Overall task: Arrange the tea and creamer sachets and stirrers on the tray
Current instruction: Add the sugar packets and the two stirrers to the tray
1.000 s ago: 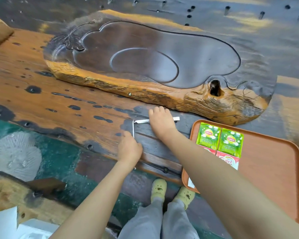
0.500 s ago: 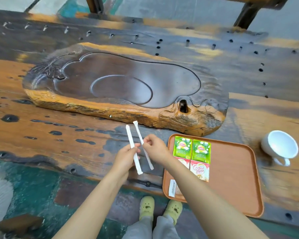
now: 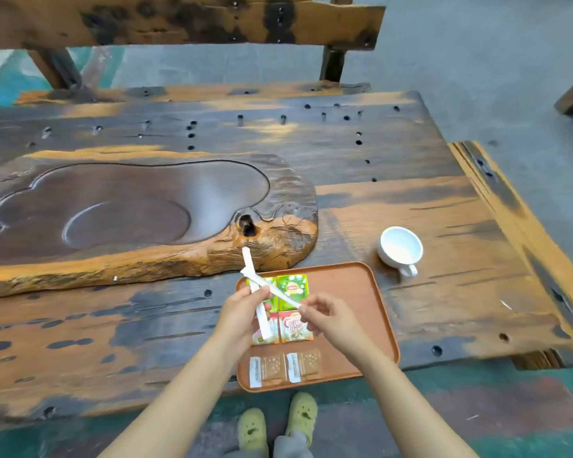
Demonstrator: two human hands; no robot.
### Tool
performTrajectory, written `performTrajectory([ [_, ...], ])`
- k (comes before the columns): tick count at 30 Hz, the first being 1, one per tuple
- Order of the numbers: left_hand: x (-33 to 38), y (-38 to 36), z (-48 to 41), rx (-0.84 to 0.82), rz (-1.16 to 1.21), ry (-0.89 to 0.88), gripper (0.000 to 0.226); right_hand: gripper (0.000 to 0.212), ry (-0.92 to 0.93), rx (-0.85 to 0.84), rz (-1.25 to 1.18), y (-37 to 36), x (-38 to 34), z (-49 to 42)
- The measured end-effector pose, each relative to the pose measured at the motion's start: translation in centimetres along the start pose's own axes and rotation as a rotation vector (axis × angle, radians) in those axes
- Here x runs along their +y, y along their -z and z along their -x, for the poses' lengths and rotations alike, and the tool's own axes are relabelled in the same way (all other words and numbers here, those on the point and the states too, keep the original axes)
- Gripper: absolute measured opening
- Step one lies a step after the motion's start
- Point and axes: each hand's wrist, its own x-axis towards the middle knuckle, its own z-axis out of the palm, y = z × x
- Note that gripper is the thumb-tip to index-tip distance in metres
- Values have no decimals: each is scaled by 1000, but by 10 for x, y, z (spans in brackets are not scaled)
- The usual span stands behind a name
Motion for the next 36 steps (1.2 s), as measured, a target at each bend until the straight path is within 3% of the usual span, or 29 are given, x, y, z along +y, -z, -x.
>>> performTrajectory([
  [2,-9,-13,4,-38,-19,38,9,16,-31,153,-114,17,12,9],
  [6,-28,-30,7,-38,6,109,7,14,-102,301,-221,46,29,18],
  [11,-30,-21,1,83,63,109,23,13,-200,498,31,97,49,-2],
  [16,-27,-5,-1,177,15,79,21,18,-222,428,327,116,66,-45],
  [21,-33,-1,-1,206,1,78,21,9,-274,464,179,106,65,-41],
  [28,-40,-20,0,192,-30,81,15,19,-235,463,592,62,86,3],
  [33,-41,-28,2,170,-46,88,19,30,-317,323,539,42,93,7],
  [36,-41,-25,2,151,-99,93,21,21,-332,248,499,34,94,6],
])
